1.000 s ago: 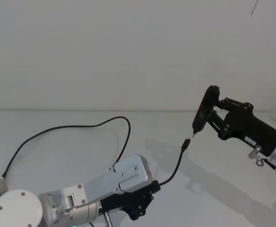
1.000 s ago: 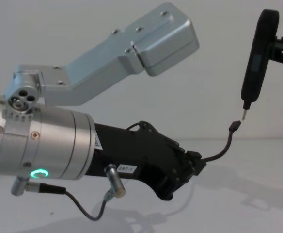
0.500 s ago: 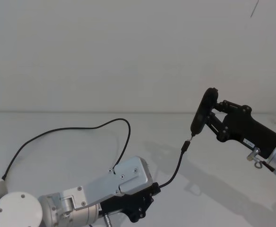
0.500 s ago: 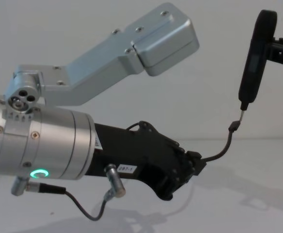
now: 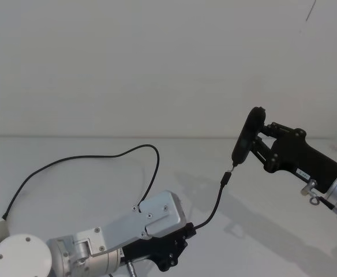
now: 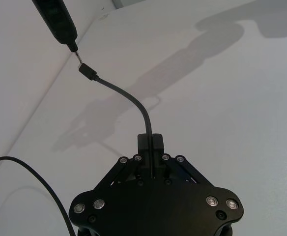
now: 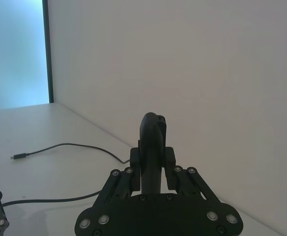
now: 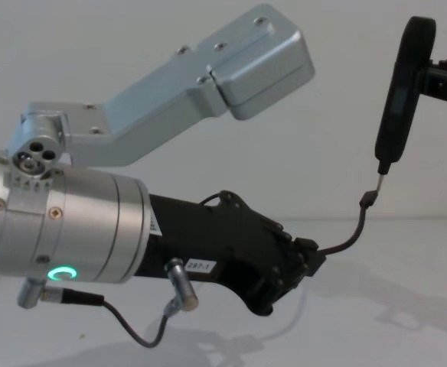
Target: Pick up the data cable with the one hand.
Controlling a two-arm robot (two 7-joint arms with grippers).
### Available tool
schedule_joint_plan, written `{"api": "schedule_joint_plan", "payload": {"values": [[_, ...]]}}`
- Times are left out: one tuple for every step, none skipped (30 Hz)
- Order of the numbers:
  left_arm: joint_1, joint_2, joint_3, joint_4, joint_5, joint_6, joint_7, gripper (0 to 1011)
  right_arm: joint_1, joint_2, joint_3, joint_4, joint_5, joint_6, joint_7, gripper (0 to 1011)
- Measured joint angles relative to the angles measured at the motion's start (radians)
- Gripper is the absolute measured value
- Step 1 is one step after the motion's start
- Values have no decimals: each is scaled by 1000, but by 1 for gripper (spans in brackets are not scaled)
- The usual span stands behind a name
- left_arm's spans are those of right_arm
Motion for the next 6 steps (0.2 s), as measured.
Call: {"api": "schedule_joint_plan", "payload": {"values": [[0, 0, 0, 0, 0, 0, 0, 43, 0, 0, 0, 0, 1, 0, 0, 279], [0, 0, 0, 0, 0, 0, 0, 43, 0, 0, 0, 0, 2, 1, 0, 279], [0, 0, 0, 0, 0, 0, 0, 43, 0, 0, 0, 0, 2, 1, 0, 279], [0, 0, 0, 0, 0, 0, 0, 43, 0, 0, -1, 0, 2, 1, 0, 279], [0, 0, 0, 0, 0, 0, 0, 43, 1, 0, -1, 1, 3, 2, 0, 279], [0, 0, 0, 0, 0, 0, 0, 43, 1, 0, -1, 1, 4, 2, 0, 279]]}}
